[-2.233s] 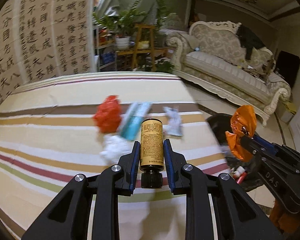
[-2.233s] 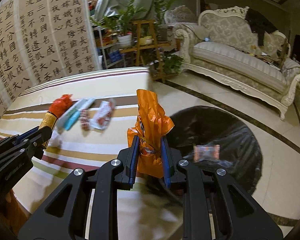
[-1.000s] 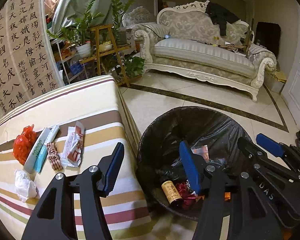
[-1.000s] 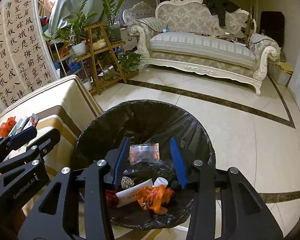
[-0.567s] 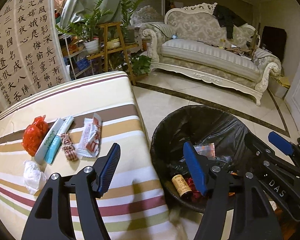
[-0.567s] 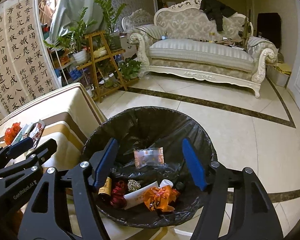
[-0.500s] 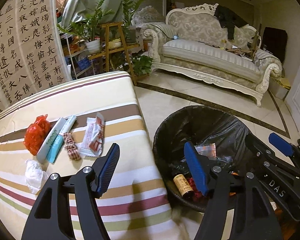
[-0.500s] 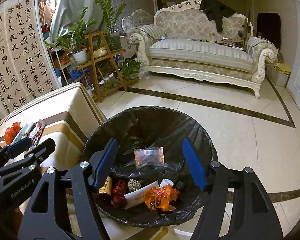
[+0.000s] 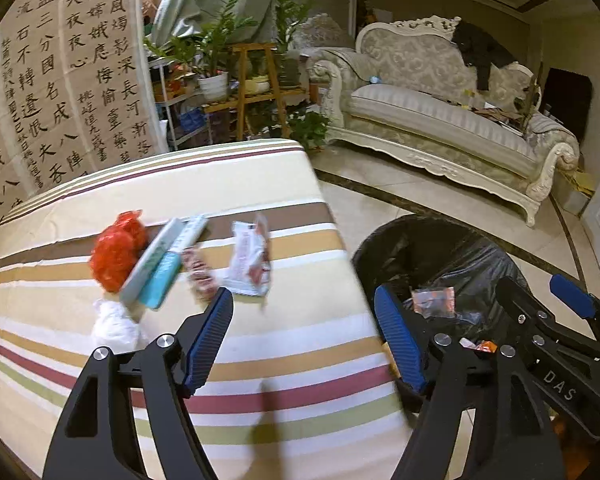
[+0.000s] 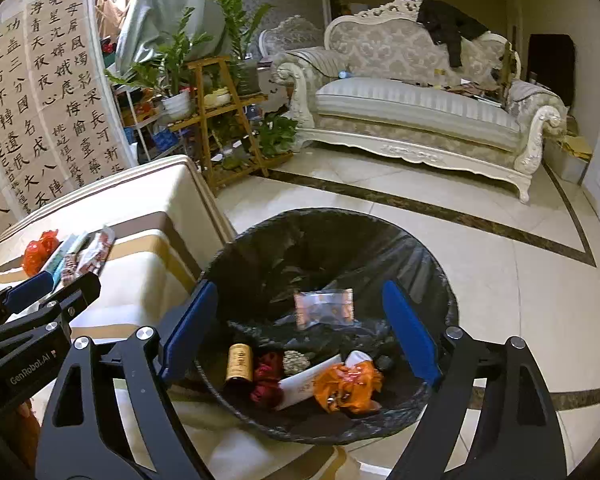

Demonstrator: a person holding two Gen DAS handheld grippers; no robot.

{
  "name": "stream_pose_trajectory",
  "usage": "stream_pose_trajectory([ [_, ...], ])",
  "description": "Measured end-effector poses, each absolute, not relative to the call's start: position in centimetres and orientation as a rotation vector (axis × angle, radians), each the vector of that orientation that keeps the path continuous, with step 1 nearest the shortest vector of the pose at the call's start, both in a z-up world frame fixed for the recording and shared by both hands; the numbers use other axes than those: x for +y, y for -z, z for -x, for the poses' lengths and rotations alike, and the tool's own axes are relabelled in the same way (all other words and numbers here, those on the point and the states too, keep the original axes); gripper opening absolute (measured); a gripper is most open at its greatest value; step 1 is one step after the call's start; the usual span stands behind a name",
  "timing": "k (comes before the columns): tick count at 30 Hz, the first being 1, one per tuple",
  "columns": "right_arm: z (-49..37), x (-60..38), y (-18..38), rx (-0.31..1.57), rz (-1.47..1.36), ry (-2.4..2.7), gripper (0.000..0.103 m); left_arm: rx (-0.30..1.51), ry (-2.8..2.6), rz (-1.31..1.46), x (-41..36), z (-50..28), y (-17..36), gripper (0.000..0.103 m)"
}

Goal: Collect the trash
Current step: 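Move both open grippers back over the table, then grasp the crumpled white tissue with the left gripper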

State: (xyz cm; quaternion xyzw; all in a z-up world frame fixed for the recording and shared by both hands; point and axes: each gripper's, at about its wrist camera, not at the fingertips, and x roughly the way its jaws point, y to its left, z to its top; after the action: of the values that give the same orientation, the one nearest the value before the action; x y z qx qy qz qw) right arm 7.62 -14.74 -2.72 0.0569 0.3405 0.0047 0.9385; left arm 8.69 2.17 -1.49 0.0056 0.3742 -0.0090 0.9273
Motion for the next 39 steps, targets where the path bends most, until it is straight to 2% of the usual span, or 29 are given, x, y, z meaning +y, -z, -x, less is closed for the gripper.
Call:
stream_pose_trajectory([
  [9,-7.6,-11.3,2.3,0.711,-0.104,-0.094,0.084,0.756,-0.072,0.024,6.7,-7.4,1.0,0.072],
  [20,-7.7,-6.3,2.0,0.726,-0.041,-0.204,0.084,0.823,-0.18,0.095,12.5,-7.4,2.5,0.071],
  [23,-7.9,-5.4,2.1,0.734,-0.03,-0.224,0.084,0.836,-0.173,0.097,13.0,-7.9,2.8,0.063],
  [25,-8.1,-4.7,2.1,0.738,-0.021,-0.238,0.084,0.849,-0.157,0.092,13.0,-8.0,3.0,0.049],
  [27,-8.3,-4.1,2.0,0.74,-0.014,-0.25,0.084,0.857,-0.149,0.086,13.0,-8.1,3.2,0.042],
  [33,-8.8,-2.5,2.0,0.747,0.003,-0.284,0.084,0.843,-0.125,0.085,13.3,-7.7,3.1,0.033],
  [39,-9.6,-1.0,1.9,0.753,0.016,-0.305,0.084,0.827,-0.136,0.096,14.4,-7.3,2.6,0.032],
])
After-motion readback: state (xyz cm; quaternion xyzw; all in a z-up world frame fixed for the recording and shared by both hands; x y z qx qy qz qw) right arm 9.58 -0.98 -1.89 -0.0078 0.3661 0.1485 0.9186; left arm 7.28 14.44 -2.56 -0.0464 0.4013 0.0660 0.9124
